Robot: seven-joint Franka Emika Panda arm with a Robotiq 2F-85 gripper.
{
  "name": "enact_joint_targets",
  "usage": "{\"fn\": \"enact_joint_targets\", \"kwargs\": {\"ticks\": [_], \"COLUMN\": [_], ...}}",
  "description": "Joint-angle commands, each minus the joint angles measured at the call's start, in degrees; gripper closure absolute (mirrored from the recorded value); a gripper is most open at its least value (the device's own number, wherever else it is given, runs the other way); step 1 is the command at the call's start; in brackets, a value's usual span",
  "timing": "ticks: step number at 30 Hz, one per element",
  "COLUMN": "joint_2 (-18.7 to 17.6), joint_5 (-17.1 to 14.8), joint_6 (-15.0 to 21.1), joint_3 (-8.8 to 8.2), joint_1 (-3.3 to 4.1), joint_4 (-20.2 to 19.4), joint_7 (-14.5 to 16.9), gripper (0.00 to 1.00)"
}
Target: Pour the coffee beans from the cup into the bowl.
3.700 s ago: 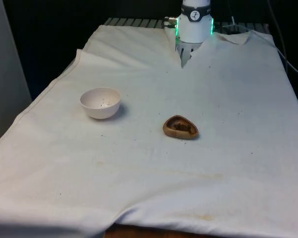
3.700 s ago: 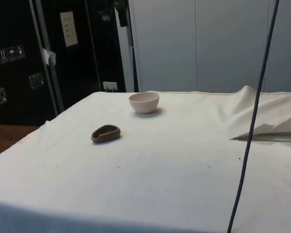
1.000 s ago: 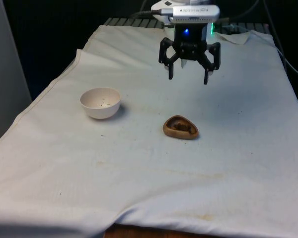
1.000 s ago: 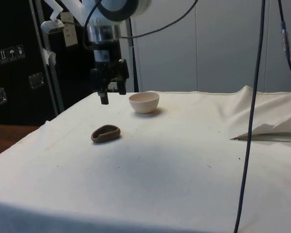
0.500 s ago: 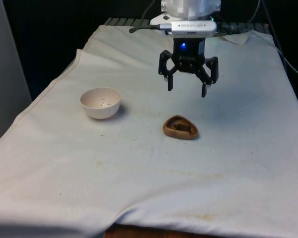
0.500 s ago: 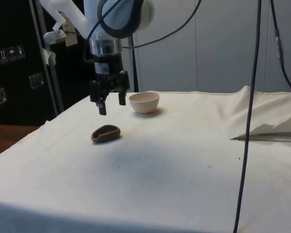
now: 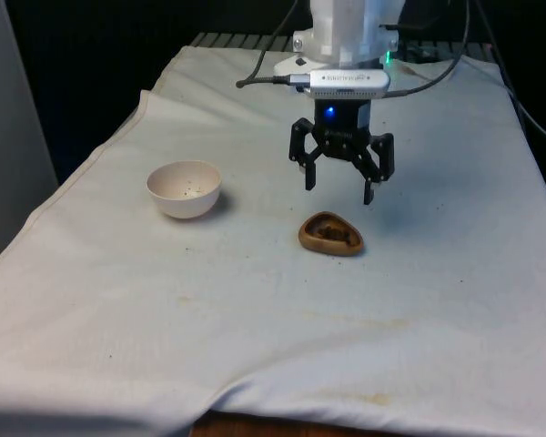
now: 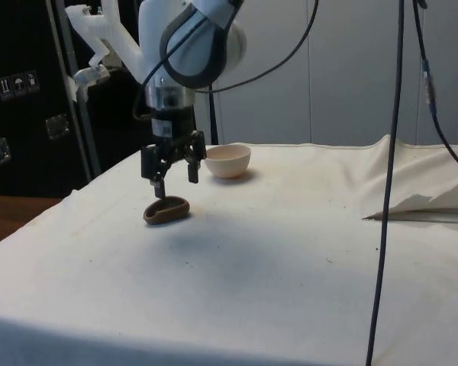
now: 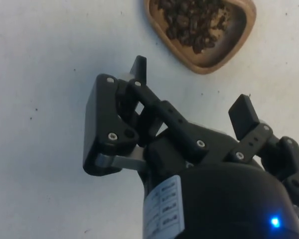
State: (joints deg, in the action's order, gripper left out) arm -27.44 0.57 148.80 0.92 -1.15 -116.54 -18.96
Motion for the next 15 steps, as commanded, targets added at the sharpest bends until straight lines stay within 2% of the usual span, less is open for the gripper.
{"fn": "enact_joint_targets", "kwargs": {"ticks": [1, 2, 3, 6, 13, 14, 15], "joint_2": [-0.46, -0.92, -0.86, -1.38, -1.32, -1.43, -1.38], "joint_5": [0.23, 0.23, 0.00, 0.23, 0.46, 0.00, 0.52], "joint_6": [1.26, 2.06, 1.32, 2.98, 2.58, 2.58, 2.52], "joint_3": [-0.34, -0.34, 0.00, -0.46, -1.78, -1.20, -2.01], "joint_1": [0.29, 0.29, 0.00, 0.29, 0.34, 0.00, 0.34], "joint_4": [-0.11, -0.11, 0.00, -0.11, 0.06, 0.11, 0.11], "joint_7": [-0.97, -1.43, -0.86, -2.18, -2.92, -2.18, -2.98], "gripper": [0.00, 0.00, 0.00, 0.00, 0.00, 0.00, 0.00]}}
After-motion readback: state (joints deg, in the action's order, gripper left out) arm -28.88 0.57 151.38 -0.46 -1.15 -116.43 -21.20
